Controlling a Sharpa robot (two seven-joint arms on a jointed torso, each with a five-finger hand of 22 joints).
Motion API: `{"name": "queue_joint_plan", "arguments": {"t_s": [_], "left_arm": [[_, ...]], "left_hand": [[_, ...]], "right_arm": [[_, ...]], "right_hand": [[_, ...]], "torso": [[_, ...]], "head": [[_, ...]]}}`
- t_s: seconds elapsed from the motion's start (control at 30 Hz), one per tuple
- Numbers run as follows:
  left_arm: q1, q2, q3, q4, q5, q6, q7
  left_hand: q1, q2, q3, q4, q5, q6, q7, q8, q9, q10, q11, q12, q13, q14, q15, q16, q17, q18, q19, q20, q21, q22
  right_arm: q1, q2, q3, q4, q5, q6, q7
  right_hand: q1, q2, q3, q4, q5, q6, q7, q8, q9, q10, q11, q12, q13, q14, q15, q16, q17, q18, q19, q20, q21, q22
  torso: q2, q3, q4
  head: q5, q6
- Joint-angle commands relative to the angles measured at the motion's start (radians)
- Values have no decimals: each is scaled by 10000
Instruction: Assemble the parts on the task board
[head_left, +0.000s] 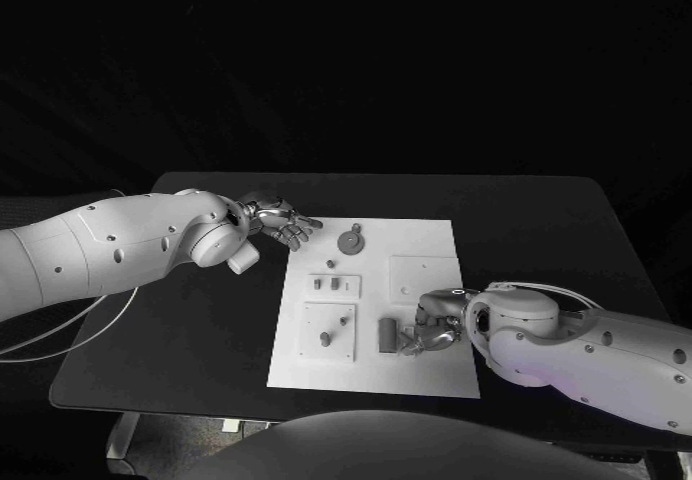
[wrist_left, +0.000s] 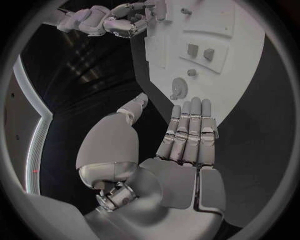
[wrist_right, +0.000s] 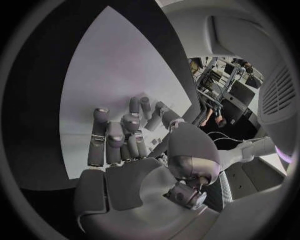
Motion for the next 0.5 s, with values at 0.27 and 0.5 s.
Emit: {"name": "queue_joint_plan", "arguments": {"t_s": [0.27,0.5], "left_arm": [[26,20,2,23,-15,127,1],[26,16,-5,32,-15,157,-37]], "left_hand": [[18,10,-26,96,-19,-4,20,-24,-15,1,63,-36,-12,4,-11,-43,21,192,-22,-16,-26,-9],[-10,15,-30,167,-19,-3,20,-26,-18,3,63,-40,-13,5,-10,-52,32,193,-24,-16,-28,-15]], "right_arm": [[-26,83,-1,-87,234,233,111],[-37,136,0,-154,263,301,92]], "right_hand": [[-32,1074,-131,-792,87,159,-21,62,-92,178,-4,-111,99,147,-5,-14,-13,64,95,0,-37,80],[-273,1844,-169,-1142,99,199,-28,57,-152,228,-11,-167,172,160,-2,-31,-1,64,97,27,-66,94]], "torso": [[2,0,6],[0,4,4]], "head": [[4,1],[9,1]]}}
